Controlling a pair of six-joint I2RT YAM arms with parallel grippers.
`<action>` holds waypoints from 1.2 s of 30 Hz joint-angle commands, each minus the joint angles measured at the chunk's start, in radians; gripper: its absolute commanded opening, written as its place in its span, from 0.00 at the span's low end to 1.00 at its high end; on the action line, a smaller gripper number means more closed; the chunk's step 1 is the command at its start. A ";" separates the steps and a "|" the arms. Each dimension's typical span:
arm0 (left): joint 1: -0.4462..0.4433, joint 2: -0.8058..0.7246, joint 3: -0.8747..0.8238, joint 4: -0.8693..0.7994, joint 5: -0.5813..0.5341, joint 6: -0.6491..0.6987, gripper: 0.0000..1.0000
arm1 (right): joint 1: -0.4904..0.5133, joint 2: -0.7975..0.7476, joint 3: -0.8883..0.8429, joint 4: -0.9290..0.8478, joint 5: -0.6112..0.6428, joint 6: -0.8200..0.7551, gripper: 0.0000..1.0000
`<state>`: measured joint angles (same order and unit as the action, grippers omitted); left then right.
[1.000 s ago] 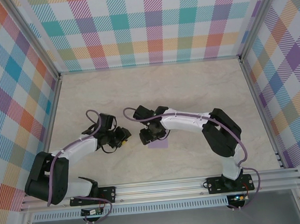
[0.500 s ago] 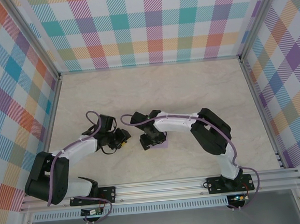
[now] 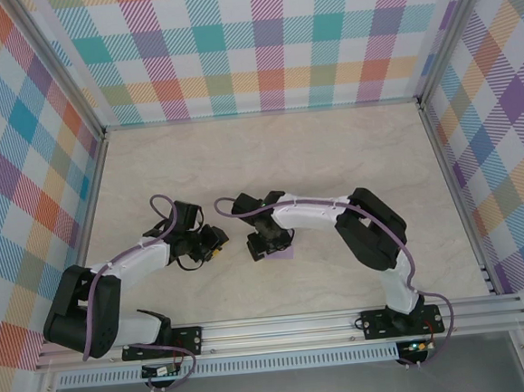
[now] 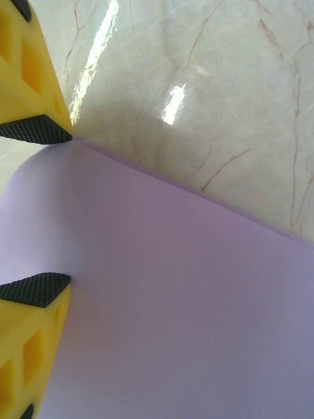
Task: Fold a paper plane with a square sheet of paper (pick it up from the middle)
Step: Fold the triangle a second time at the center of the table.
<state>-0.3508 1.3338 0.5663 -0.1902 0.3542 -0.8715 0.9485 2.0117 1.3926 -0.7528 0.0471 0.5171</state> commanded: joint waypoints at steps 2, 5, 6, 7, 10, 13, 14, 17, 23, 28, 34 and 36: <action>0.013 -0.002 -0.013 -0.015 0.009 0.000 0.32 | -0.047 0.024 -0.092 0.069 -0.146 -0.004 0.58; 0.013 -0.005 -0.011 -0.015 0.011 0.002 0.32 | -0.067 0.019 -0.102 0.069 -0.155 -0.002 0.55; 0.013 -0.006 -0.011 -0.015 0.011 0.002 0.32 | -0.070 0.019 -0.102 0.066 -0.152 -0.005 0.55; 0.013 -0.008 -0.012 -0.014 0.013 0.002 0.32 | -0.072 0.021 -0.103 0.062 -0.146 -0.003 0.54; 0.013 -0.012 -0.013 -0.004 0.025 0.003 0.32 | -0.079 0.023 -0.104 0.057 -0.133 0.005 0.51; 0.013 -0.019 -0.019 0.035 0.067 0.012 0.32 | -0.083 0.024 -0.108 0.063 -0.130 0.009 0.48; 0.011 -0.021 -0.021 0.061 0.094 0.016 0.31 | -0.088 0.023 -0.110 0.068 -0.135 0.009 0.46; -0.001 -0.012 -0.020 0.126 0.167 0.019 0.31 | -0.106 0.007 -0.136 0.117 -0.186 0.009 0.44; -0.075 0.053 -0.010 0.270 0.233 -0.019 0.24 | -0.164 -0.062 -0.218 0.250 -0.340 -0.002 0.41; -0.151 0.129 0.028 0.319 0.220 -0.038 0.13 | -0.207 -0.116 -0.267 0.320 -0.422 0.001 0.40; -0.208 0.219 0.055 0.369 0.210 -0.056 0.06 | -0.228 -0.157 -0.299 0.354 -0.444 -0.003 0.40; -0.225 0.258 0.072 0.375 0.215 -0.054 0.04 | -0.230 -0.163 -0.309 0.370 -0.456 -0.002 0.40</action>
<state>-0.5476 1.5517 0.6052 0.1390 0.5537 -0.9207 0.7284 1.8729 1.1061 -0.4259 -0.3901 0.5182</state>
